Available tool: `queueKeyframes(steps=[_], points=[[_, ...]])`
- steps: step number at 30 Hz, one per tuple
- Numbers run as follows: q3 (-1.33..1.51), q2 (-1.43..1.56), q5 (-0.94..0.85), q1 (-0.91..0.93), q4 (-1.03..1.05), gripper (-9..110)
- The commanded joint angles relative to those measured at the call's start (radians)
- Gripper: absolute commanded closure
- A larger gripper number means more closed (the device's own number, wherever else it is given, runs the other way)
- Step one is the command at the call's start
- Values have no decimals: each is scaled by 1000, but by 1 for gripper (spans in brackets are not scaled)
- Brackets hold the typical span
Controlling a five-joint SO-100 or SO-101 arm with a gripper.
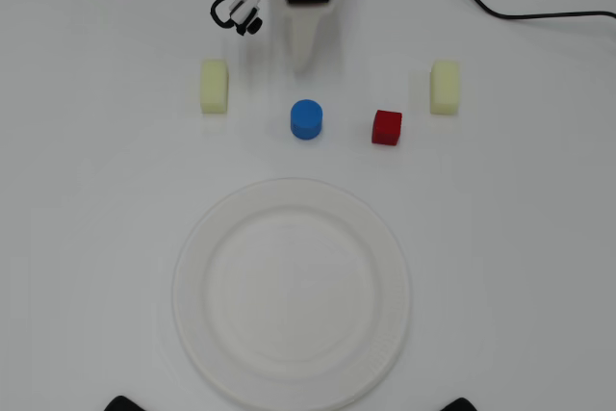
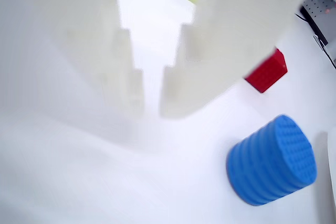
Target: Grasp a blue block and put it in the dish.
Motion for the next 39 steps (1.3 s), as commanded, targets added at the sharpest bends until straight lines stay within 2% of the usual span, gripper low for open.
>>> queueKeyframes(steps=[1,20,26,39], points=[[120,166,-17,-12,44,101],[110,166,-12,-11,46,101],[5,132,-21,-11,44,101],[-494,-603,-28,-97,-52,101]])
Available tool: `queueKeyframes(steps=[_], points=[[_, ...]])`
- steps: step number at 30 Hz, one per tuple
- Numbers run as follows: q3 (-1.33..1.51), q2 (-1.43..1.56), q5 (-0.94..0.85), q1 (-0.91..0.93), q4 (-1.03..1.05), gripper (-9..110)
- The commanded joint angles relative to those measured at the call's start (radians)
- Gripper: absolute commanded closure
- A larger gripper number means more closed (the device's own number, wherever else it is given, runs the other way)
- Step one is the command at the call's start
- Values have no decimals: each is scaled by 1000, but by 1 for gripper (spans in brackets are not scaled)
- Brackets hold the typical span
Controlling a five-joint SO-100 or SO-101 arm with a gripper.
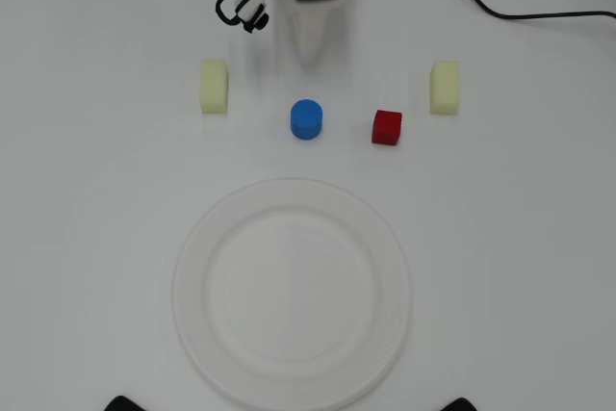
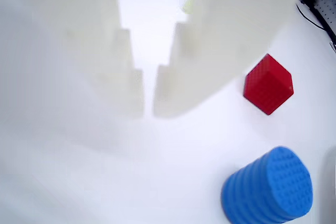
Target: Grasp a blue block and put it in the dish.
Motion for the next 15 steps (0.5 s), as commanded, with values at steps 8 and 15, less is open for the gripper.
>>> queueKeyframes(steps=[8,15], points=[[-408,-491,-20,-49,-28,83],[-597,-825,-26,-51,-84,72]])
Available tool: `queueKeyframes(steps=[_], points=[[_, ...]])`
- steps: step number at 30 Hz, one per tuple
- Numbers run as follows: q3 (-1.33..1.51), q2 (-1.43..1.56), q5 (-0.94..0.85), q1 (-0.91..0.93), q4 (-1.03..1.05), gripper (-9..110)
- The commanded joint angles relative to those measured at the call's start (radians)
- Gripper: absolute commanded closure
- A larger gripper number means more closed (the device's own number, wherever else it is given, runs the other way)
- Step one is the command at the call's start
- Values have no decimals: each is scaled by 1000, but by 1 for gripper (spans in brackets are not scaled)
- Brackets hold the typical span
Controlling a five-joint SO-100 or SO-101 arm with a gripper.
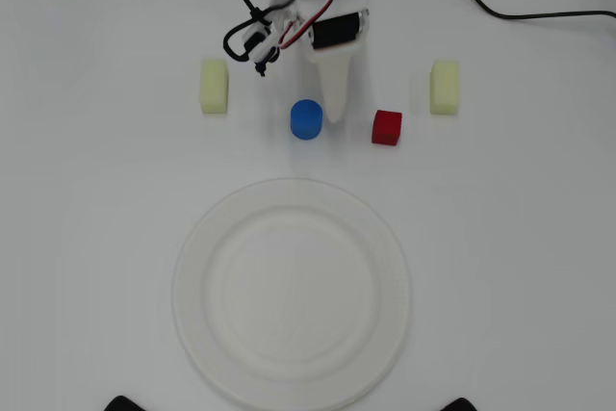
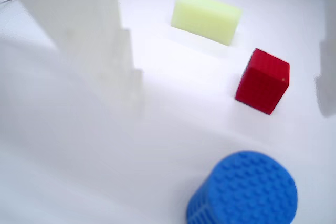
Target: Grasp a blue block and put it in the dish.
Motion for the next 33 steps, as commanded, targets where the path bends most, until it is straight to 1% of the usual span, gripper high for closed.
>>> queueKeyframes(steps=[1,6,14,24,27,31,33], points=[[-127,-117,-11,11,-14,72],[-172,-252,-34,46,-52,73],[-170,-314,-72,110,-103,74],[-170,-367,-69,89,-132,78],[-170,-370,-67,84,-138,81],[-170,-371,-63,84,-143,88],[-170,-371,-58,84,-143,97]])
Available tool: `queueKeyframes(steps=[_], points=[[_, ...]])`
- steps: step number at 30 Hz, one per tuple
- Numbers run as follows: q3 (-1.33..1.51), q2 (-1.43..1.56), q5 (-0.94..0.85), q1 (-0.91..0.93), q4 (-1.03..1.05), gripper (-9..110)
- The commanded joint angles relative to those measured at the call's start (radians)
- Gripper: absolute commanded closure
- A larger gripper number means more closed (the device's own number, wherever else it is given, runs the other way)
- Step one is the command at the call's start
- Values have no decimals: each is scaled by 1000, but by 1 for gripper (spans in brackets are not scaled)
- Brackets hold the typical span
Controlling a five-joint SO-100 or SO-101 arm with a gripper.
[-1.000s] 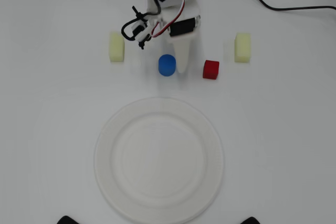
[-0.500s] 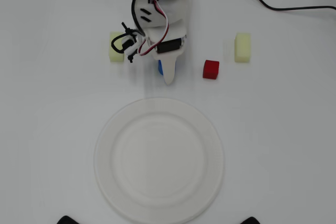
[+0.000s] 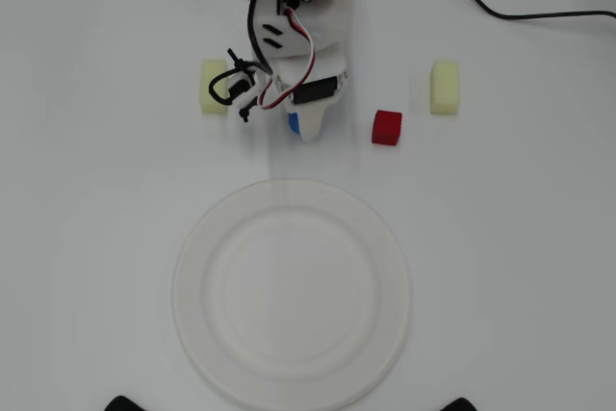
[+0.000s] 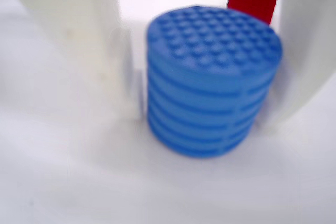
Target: Grasp a blue block and put it in the dish.
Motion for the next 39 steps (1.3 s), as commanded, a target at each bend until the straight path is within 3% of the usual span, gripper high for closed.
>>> queueKeyframes(steps=[1,10,15,18,33,39], points=[[-37,5,9,-2,-9,99],[17,235,34,15,-26,101],[278,657,23,44,-362,101],[282,713,18,57,-443,101],[-344,-101,176,84,-465,101],[-437,-247,173,77,-446,101]])
